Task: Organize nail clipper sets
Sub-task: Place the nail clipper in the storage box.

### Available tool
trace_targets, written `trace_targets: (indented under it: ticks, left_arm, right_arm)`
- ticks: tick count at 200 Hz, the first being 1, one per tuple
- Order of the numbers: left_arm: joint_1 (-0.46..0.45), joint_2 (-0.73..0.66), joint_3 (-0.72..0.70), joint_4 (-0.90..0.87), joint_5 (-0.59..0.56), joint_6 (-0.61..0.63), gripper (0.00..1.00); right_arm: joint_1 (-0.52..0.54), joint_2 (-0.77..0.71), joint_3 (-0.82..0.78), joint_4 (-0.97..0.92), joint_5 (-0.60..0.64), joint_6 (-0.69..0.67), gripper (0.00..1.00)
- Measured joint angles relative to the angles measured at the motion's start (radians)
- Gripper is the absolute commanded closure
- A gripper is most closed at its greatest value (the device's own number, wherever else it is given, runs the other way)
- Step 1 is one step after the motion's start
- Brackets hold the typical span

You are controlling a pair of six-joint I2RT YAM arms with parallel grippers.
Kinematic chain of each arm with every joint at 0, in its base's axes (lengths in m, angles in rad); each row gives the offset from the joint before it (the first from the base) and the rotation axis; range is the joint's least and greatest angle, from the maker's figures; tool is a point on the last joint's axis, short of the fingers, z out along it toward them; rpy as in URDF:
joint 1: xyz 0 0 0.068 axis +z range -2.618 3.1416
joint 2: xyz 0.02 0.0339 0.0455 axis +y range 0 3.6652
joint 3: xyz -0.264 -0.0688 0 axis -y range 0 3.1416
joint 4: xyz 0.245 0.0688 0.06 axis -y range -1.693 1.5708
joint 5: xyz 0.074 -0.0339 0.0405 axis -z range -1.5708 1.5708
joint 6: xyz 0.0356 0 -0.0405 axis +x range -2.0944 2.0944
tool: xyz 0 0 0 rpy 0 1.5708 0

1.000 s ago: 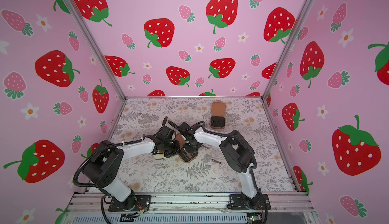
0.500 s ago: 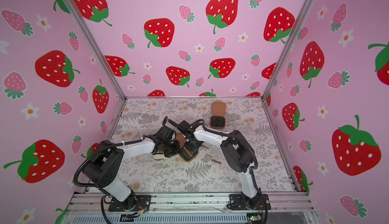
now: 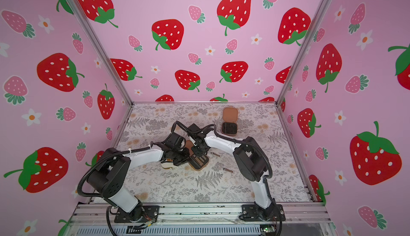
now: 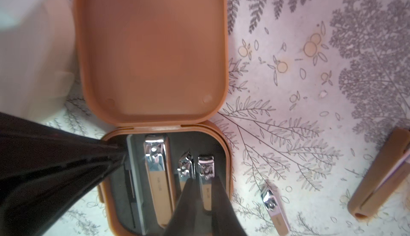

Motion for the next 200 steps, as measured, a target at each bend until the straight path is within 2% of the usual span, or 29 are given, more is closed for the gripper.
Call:
trace_targets:
  ticks: [132, 200]
  left_arm:
    - [0.000, 0.002, 0.001, 0.000, 0.000, 0.000, 1.00]
    - [0.000, 0.003, 0.001, 0.000, 0.003, 0.000, 1.00]
  right_arm:
    - [-0.013, 0.035, -0.002, 0.053, -0.012, 0.000, 0.89]
    - [-0.013, 0.026, -0.081, 0.145, -0.012, 0.011, 0.89]
